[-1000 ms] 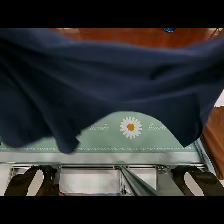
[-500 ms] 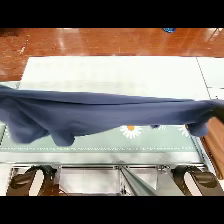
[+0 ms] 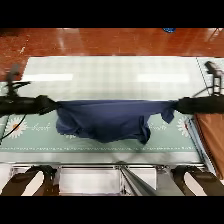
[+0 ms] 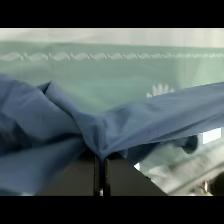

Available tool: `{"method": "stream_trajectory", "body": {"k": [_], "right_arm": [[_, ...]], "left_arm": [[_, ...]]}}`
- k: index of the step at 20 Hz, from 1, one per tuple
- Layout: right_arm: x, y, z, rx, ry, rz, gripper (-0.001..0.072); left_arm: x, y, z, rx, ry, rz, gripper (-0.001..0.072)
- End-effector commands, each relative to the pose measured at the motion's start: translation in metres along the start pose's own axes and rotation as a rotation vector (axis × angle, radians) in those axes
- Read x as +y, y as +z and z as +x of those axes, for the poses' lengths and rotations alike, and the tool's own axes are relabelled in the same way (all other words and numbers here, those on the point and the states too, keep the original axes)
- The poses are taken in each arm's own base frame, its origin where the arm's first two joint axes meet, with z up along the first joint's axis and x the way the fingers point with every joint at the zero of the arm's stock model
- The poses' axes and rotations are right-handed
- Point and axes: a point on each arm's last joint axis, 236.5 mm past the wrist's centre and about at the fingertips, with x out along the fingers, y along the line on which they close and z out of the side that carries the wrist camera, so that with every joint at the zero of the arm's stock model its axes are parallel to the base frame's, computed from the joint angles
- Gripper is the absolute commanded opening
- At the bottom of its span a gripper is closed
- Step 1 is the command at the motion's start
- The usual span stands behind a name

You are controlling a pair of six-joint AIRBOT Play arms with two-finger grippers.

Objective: Fold the shirts.

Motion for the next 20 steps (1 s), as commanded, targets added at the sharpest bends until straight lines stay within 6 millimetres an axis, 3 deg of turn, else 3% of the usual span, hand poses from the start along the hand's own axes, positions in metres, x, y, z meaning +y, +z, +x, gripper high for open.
{"method": "stream_trajectory", "body": {"k": [1, 3, 5, 6, 7, 8, 10, 12, 14, 16, 20], "right_arm": [[-0.033, 0.034, 0.071, -0.005, -0.001, 0.113, 0.0024], [-0.053, 0.05, 0.094, 0.008, -0.013, 0.167, 0.0024], [-0.07, 0.066, 0.103, 0.014, -0.009, 0.229, 0.0025], [-0.079, 0.077, 0.102, -0.001, -0.014, 0.267, 0.0071], [-0.086, 0.088, 0.098, -0.019, -0.016, 0.29, 0.0277], [-0.093, 0.098, 0.089, -0.035, -0.019, 0.297, 0.0418], [-0.111, 0.116, 0.056, -0.063, -0.035, 0.304, 0.0412], [-0.134, 0.122, 0.018, -0.075, -0.042, 0.329, 0.0412], [-0.164, 0.107, -0.009, -0.078, -0.078, 0.382, 0.0406], [-0.183, 0.08, -0.012, -0.058, -0.1, 0.425, 0.0406], [-0.177, 0.006, 0.037, 0.028, -0.059, 0.509, 0.0406]], "left_arm": [[0.025, 0.035, 0.072, -0.01, 0.049, -0.007, 0.002], [0.023, 0.048, 0.099, 0.033, 0.045, -0.003, 0.002], [0.016, 0.05, 0.115, 0.094, 0.021, -0.003, 0.0051], [0.014, 0.052, 0.119, 0.12, 0.013, -0.002, 0.0262], [0.013, 0.055, 0.119, 0.141, 0.009, -0.001, 0.0513], [0.016, 0.06, 0.114, 0.151, 0.012, -0.001, 0.0509], [0.019, 0.074, 0.085, 0.162, -0.002, -0.042, 0.0509], [0.033, 0.086, 0.044, 0.137, 0.007, -0.061, 0.0508], [0.054, 0.088, 0.005, 0.07, 0.046, -0.104, 0.0508], [0.078, 0.065, -0.015, 0.039, 0.088, -0.192, 0.0508], [0.087, -0.039, 0.011, 0.191, 0.029, -0.391, 0.0508]]}}
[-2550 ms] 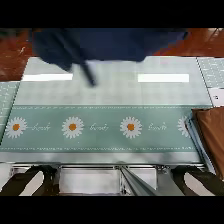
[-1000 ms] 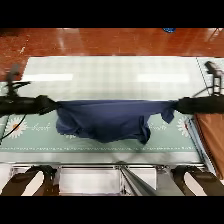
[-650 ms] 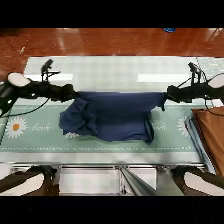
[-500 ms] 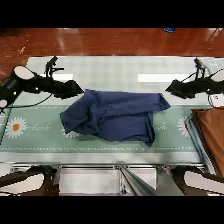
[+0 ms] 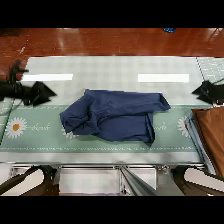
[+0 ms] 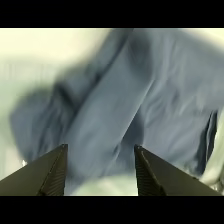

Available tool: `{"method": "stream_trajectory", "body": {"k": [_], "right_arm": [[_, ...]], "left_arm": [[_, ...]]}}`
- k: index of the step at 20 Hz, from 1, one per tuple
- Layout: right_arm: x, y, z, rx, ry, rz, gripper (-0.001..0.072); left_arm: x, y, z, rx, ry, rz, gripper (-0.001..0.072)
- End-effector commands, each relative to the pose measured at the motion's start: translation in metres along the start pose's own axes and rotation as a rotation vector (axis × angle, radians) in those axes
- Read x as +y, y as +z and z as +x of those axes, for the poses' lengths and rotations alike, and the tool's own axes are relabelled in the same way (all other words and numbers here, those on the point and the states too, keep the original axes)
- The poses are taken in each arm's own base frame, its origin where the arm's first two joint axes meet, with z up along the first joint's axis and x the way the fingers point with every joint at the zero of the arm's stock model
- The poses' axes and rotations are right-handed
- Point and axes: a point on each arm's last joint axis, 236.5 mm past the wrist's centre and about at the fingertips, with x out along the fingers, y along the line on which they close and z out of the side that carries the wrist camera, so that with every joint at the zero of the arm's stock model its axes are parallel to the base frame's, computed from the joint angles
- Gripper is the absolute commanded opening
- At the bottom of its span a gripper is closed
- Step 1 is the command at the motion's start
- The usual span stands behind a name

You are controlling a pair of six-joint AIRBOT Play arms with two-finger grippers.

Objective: Fold the shirts.

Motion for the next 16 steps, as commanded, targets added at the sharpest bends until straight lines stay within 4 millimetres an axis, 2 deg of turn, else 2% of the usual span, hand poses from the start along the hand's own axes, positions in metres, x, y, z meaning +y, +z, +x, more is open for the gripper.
{"method": "stream_trajectory", "body": {"k": [1, 4, 6, 11, 16], "right_arm": [[-0.018, -0.051, 0.032, 0.06, 0.038, 0.067, 0.0406], [-0.021, -0.084, 0.053, 0.119, 0.068, 0.096, 0.0406], [-0.024, -0.093, 0.058, 0.135, 0.065, 0.093, 0.0406], [-0.02, -0.091, 0.059, 0.124, 0.081, 0.096, 0.0406], [-0.019, -0.084, 0.059, 0.095, 0.09, 0.109, 0.0406]], "left_arm": [[0.019, -0.067, 0.021, 0.093, -0.05, -0.099, 0.0508], [0.026, -0.084, 0.032, 0.096, -0.055, -0.133, 0.0508], [0.019, -0.082, 0.038, 0.083, -0.107, -0.172, 0.0508], [0.003, -0.054, 0.051, -0.037, -0.168, -0.207, 0.0508], [-0.003, -0.049, 0.092, -0.027, -0.142, -0.204, 0.0489]]}}
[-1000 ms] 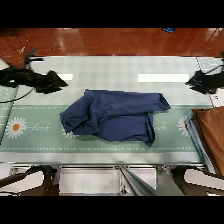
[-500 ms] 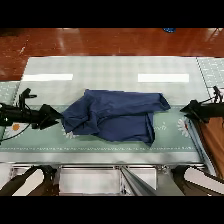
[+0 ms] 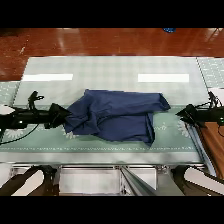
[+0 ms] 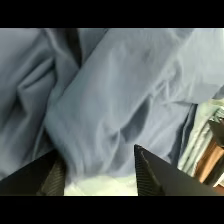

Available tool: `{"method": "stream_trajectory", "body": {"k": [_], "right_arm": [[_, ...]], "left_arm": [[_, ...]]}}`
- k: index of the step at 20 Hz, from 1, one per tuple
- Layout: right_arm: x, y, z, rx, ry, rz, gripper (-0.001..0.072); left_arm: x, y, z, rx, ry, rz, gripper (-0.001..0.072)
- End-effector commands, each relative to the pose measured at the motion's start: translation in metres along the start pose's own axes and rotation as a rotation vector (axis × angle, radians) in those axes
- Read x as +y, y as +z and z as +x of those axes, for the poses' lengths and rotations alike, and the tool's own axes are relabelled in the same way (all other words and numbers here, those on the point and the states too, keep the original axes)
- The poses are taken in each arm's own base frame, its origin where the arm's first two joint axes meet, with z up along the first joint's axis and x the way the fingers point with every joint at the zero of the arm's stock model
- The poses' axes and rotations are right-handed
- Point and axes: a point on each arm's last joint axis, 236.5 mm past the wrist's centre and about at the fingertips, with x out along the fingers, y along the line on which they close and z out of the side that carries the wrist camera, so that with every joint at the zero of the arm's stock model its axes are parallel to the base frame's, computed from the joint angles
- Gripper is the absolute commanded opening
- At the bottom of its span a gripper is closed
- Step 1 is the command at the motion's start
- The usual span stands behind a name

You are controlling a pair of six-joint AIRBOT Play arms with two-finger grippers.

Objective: Fold the shirts.

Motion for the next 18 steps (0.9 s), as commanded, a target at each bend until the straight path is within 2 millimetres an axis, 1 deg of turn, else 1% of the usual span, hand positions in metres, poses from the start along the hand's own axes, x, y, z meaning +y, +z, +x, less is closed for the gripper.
{"method": "stream_trajectory", "body": {"k": [1, 2, 3, 4, 6, 7, 10, 11, 13, 16, 18], "right_arm": [[0.002, 0.003, 0.0, -0.016, 0.008, 0.004, 0.0406], [0.002, 0.003, 0.0, -0.017, 0.008, 0.004, 0.0406], [0.002, 0.004, 0.0, -0.019, 0.008, -0.005, 0.0406], [0.001, 0.005, 0.0, -0.024, 0.007, -0.018, 0.0406], [0.003, 0.009, 0.0, -0.04, 0.013, -0.023, 0.0406], [0.009, 0.013, 0.0, -0.058, 0.039, -0.026, 0.0406], [0.037, 0.027, 0.0, -0.106, 0.17, -0.018, 0.0406], [0.041, 0.029, 0.003, -0.104, 0.199, 0.002, 0.0406], [0.046, 0.027, 0.016, -0.061, 0.21, -0.001, 0.0406], [0.063, 0.023, 0.043, 0.018, 0.19, -0.055, 0.0406], [0.076, 0.025, 0.058, 0.057, 0.187, -0.074, 0.0406]], "left_arm": [[-0.008, 0.015, 0.024, -0.05, -0.022, -0.007, 0.0275], [-0.018, 0.022, 0.024, -0.076, -0.065, 0.024, 0.0023], [-0.029, 0.026, 0.023, -0.097, -0.11, 0.058, 0.002], [-0.035, 0.03, 0.021, -0.111, -0.132, 0.079, 0.002], [-0.04, 0.033, 0.018, -0.115, -0.137, 0.089, 0.002], [-0.04, 0.032, 0.018, -0.112, -0.14, 0.091, 0.002], [-0.041, 0.031, 0.018, -0.106, -0.142, 0.091, 0.002], [-0.041, 0.031, 0.018, -0.105, -0.142, 0.091, 0.002], [-0.041, 0.03, 0.018, -0.105, -0.142, 0.091, 0.002], [-0.041, 0.03, 0.018, -0.101, -0.144, 0.091, 0.0021], [-0.042, 0.028, 0.019, -0.093, -0.147, 0.091, 0.002]]}}
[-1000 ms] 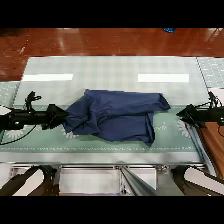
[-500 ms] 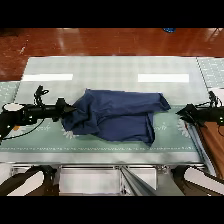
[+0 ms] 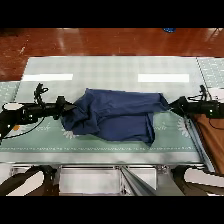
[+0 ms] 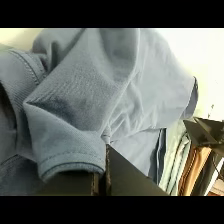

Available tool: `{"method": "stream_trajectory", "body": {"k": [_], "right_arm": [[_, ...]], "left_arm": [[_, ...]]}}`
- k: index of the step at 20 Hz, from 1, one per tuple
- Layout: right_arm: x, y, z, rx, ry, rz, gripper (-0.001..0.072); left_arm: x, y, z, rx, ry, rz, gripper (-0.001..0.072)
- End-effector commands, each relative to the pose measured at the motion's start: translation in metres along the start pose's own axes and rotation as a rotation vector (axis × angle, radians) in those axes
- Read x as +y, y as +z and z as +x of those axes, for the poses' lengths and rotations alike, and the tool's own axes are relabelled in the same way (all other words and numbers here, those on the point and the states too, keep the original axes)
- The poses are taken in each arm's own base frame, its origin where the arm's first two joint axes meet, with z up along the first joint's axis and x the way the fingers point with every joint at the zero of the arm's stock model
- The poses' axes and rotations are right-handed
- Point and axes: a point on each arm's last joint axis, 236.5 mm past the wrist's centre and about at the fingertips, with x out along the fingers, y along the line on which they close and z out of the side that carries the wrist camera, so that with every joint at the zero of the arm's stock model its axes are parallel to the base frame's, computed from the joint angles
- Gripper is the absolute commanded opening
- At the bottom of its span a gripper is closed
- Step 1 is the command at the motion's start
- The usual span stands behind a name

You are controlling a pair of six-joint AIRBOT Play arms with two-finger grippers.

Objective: Fold the shirts.

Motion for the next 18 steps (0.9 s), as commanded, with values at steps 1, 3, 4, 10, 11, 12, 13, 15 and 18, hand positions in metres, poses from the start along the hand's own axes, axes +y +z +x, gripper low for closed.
{"method": "stream_trajectory", "body": {"k": [1, 3, 4, 10, 11, 12, 13, 15, 18], "right_arm": [[0.021, 0.004, 0.031, 0.066, 0.007, -0.024, 0.0406], [0.035, 0.009, 0.044, 0.089, 0.01, -0.042, 0.0208], [0.045, 0.01, 0.048, 0.099, 0.018, -0.07, 0.0025], [0.163, 0.057, -0.018, 0.018, 0.138, -0.307, 0.0023], [0.197, 0.073, -0.048, -0.059, 0.162, -0.372, 0.0023], [0.23, 0.085, -0.08, -0.137, 0.183, -0.439, 0.0023], [0.263, 0.093, -0.115, -0.22, 0.197, -0.505, 0.0023], [0.318, 0.1, -0.188, -0.388, 0.196, -0.615, 0.0023], [0.379, 0.074, -0.284, -0.583, 0.196, -0.778, 0.0023]], "left_arm": [[-0.002, -0.002, 0.0, 0.009, -0.006, -0.006, 0.002], [-0.002, -0.002, 0.0, 0.009, -0.006, -0.006, 0.002], [-0.002, -0.002, 0.0, 0.009, -0.007, -0.006, 0.002], [-0.108, 0.088, -0.062, -0.212, -0.299, -0.002, 0.002], [-0.139, 0.106, -0.084, -0.258, -0.357, 0.05, 0.002], [-0.175, 0.121, -0.112, -0.306, -0.397, 0.145, 0.002], [-0.213, 0.131, -0.143, -0.355, -0.431, 0.251, 0.0019], [-0.271, 0.143, -0.202, -0.448, -0.432, 0.37, 0.0019], [-0.3, 0.149, -0.278, -0.617, -0.158, 0.518, 0.0019]]}}
